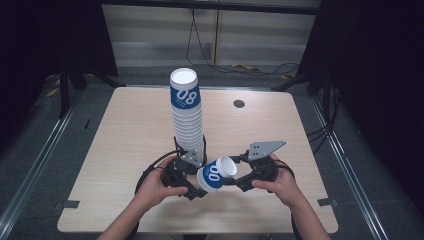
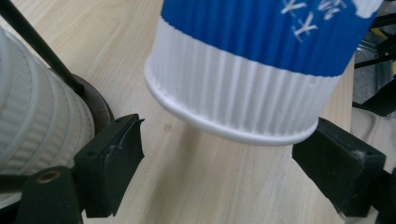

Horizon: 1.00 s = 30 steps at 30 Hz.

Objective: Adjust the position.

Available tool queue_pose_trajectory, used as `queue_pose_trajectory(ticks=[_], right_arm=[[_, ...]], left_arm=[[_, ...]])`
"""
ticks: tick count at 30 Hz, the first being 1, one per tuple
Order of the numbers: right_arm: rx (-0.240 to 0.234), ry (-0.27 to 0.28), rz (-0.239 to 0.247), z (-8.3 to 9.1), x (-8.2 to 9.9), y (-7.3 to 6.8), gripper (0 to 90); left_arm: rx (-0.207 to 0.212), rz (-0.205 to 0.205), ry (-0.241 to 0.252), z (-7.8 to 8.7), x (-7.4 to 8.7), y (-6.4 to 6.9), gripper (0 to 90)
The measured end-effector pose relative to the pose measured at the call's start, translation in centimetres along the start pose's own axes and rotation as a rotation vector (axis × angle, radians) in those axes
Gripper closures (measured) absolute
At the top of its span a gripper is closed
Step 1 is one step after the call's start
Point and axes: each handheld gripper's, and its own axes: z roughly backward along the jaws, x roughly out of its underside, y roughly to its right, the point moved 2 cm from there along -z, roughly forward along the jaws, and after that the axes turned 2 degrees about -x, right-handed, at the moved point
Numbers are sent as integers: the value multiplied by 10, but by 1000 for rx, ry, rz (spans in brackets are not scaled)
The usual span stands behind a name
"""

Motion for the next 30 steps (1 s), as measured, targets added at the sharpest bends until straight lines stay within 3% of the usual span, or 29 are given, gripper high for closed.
queue_pose_trajectory(ticks=[12,18,30], right_arm=[[-11,-10,8,-4,0,-2,283],[-13,-7,5,-4,-1,-2,288],[-23,0,11,-4,-1,-3,290]], left_arm=[[9,-18,19,-1,-4,0,150],[-13,-33,34,-2,-5,1,129],[10,-52,53,-5,-8,2,152]])
